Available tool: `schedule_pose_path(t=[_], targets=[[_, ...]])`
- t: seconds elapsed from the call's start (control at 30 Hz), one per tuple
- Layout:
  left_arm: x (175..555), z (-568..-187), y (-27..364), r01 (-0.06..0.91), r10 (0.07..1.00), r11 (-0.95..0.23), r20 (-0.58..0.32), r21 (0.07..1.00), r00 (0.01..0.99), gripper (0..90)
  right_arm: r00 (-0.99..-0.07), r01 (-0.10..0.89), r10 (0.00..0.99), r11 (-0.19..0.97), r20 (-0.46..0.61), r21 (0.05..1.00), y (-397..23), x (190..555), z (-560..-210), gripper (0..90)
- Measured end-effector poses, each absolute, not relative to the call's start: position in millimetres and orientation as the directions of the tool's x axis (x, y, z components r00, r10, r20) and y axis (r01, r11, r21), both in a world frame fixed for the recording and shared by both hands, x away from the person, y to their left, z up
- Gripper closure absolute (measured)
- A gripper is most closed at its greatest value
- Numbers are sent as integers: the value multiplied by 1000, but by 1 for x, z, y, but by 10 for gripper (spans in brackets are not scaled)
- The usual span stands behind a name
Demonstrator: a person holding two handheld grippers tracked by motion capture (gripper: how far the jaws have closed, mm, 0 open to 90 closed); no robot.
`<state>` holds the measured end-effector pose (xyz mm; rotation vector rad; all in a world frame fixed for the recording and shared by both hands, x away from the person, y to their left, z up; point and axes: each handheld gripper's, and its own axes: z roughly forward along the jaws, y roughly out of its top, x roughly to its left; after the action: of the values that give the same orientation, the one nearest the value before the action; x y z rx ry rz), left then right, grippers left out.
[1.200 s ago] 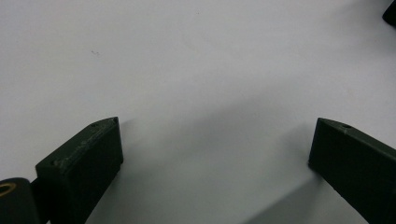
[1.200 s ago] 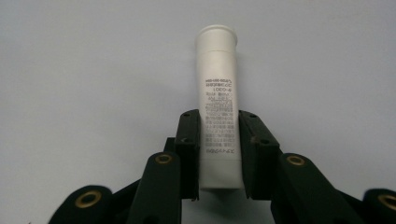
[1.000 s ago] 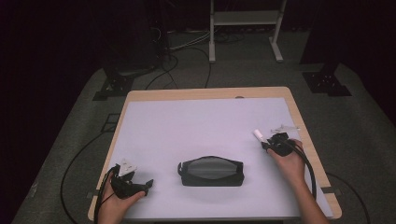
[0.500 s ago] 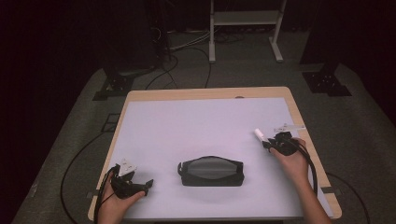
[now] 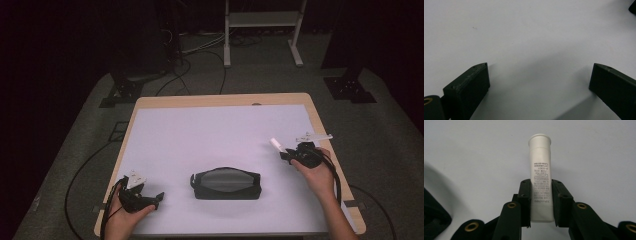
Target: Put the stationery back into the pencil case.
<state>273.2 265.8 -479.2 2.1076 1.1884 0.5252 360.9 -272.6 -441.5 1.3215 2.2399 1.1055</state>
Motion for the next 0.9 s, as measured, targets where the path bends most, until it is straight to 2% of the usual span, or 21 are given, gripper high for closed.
schedule_pose_path(t=[0.5,0.9], targets=[[273,-479,266,599,861,-375,26,708,508,19,-613,540,784,325,98,776,-261,347,-419,706],[273,-479,266,599,861,-374,26,708,508,19,-698,495,702,335,137,802,-248,336,-400,706]])
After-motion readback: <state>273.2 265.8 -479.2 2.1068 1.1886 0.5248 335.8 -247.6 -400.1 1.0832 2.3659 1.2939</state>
